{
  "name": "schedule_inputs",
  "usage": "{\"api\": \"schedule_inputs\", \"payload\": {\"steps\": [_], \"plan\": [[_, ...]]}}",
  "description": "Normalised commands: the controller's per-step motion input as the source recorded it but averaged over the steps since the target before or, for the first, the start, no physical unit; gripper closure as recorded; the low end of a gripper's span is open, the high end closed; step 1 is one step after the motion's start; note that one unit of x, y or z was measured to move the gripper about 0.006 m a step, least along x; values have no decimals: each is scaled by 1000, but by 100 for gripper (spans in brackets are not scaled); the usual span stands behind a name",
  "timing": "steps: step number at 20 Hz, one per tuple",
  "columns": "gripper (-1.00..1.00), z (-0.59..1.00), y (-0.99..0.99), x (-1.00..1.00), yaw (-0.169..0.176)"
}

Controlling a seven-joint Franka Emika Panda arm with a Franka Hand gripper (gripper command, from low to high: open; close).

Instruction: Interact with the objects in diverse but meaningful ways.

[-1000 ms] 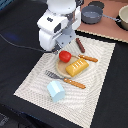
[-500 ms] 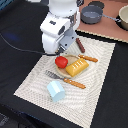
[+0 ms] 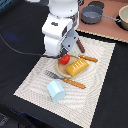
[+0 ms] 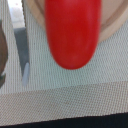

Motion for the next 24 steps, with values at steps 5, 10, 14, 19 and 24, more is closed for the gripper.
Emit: {"api": "schedule_inputs", "payload": {"steps": [5, 10, 14, 19, 24], "plan": [[-100, -73, -160, 232, 28], [-100, -102, -112, 184, 33], [-100, -121, -195, 182, 32], [-100, -159, -257, 193, 23], [-100, -198, -224, 165, 18]]}}
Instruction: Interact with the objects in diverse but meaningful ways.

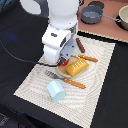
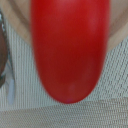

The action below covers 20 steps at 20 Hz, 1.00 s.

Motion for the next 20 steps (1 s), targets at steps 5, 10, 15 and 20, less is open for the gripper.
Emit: {"api": "schedule_inputs", "payload": {"steps": [5, 10, 15, 20], "plan": [[-100, -120, -130, 193, 21], [-100, 0, -72, 289, 15], [100, 0, -106, 239, 9], [100, 0, -105, 256, 9]]}}
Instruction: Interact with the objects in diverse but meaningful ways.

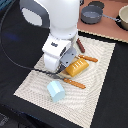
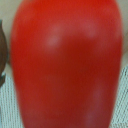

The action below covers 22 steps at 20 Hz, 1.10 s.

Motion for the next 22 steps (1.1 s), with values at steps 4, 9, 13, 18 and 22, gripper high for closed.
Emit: {"api": "schedule_inputs", "payload": {"steps": [4, 9, 13, 18, 22], "plan": [[100, 0, -84, 261, 7], [100, 0, -79, 248, 5], [100, 331, 13, 197, 18], [100, 994, 463, -49, 57], [100, 821, 256, -597, 1]]}}
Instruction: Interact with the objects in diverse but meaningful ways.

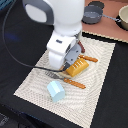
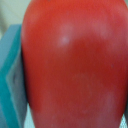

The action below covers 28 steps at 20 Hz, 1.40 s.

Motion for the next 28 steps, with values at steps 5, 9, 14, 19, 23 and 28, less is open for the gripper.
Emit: {"api": "schedule_inputs", "payload": {"steps": [5, 9, 14, 19, 23, 28], "plan": [[100, 983, 295, -204, 10], [100, 946, 312, 49, 3], [100, 278, 271, -13, 7], [100, -318, 391, -495, 40], [100, -424, 376, -654, 37], [100, -465, 316, -664, 18]]}}
